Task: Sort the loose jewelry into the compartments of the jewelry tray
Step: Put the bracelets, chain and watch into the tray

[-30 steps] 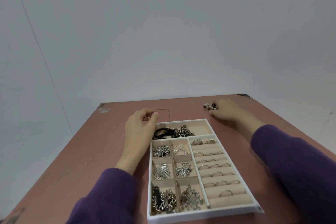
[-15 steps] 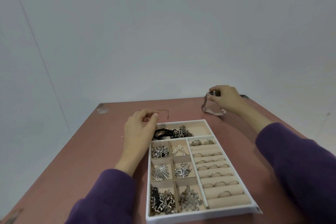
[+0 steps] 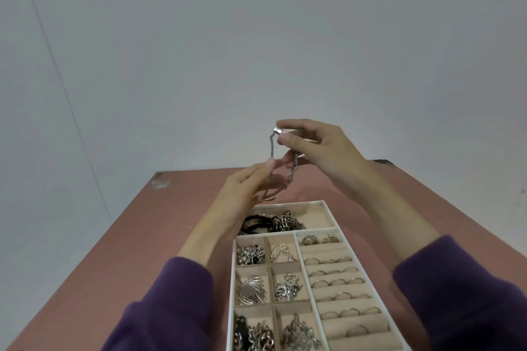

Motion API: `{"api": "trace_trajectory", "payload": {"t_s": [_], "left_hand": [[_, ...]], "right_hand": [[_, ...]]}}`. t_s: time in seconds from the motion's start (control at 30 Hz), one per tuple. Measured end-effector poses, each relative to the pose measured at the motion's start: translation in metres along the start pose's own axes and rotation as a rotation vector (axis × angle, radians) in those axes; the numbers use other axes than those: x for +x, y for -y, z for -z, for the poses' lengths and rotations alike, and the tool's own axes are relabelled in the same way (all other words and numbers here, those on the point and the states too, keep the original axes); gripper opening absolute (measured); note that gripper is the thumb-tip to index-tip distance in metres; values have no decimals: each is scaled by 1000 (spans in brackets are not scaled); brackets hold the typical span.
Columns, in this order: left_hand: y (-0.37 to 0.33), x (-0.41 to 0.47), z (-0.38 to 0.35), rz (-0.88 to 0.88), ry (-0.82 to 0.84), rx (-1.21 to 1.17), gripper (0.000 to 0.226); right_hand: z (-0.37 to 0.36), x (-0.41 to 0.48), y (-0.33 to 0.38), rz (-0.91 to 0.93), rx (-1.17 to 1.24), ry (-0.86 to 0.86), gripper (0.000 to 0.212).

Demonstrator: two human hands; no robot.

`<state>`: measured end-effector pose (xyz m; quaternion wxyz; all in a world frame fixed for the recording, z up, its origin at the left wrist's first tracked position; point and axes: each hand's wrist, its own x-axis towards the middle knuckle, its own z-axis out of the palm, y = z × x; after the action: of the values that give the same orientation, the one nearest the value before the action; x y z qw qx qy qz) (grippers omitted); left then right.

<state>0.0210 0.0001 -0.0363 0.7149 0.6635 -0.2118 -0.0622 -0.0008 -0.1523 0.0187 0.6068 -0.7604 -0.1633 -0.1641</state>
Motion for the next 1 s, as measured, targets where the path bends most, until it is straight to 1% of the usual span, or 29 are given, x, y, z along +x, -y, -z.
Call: {"api": "trace_trajectory", "payload": {"t_s": [0.07, 0.1, 0.2, 0.27, 0.37, 0.43, 0.5, 0.53, 0.63, 0.67, 0.7, 0.8, 0.9, 1.0], "left_hand": [[1, -2, 3, 36, 37, -66, 38], [1, -2, 4, 49, 31, -95, 33], [-1, 0, 9, 78, -64, -216, 24], [-2, 1, 12, 103, -105, -353, 18], [-3, 2, 15, 140, -108, -595, 15], [-2, 4, 16, 155, -142, -692, 16], [-1, 5, 17, 165, -209, -722, 13], [-1, 6, 17, 168, -245, -723, 9], [-2, 7, 19, 181, -303, -747, 9], [-3, 7, 19, 190, -304, -764, 11], [-3, 7, 20, 201, -303, -777, 13], [-3, 6, 19, 227, -288, -730, 14], [-3, 6, 18, 244, -253, -665, 23], [-2, 5, 14, 264, -224, -613, 23]], "right_hand": [[-3, -2, -2, -5, -23, -10, 26], [-4, -1, -4, -16, -23, -22, 24], [-3, -1, -14, -103, -17, -61, 19], [-2, -2, -21, -180, 12, -40, 17], [-2, -7, -30, -240, 117, 78, 13], [-5, -9, -35, -254, 199, 150, 18], [-9, -10, -37, -301, 271, 217, 31], [-11, -10, -37, -333, 316, 260, 33], [-13, -11, -38, -376, 483, 356, 27], [-13, -11, -38, -363, 465, 352, 30], [-14, -10, -39, -330, 377, 323, 33], [-18, -10, -42, -230, 63, 156, 28], [-17, -12, -45, -190, -84, 40, 21], [-19, -12, -46, -120, -204, -39, 26]]}}
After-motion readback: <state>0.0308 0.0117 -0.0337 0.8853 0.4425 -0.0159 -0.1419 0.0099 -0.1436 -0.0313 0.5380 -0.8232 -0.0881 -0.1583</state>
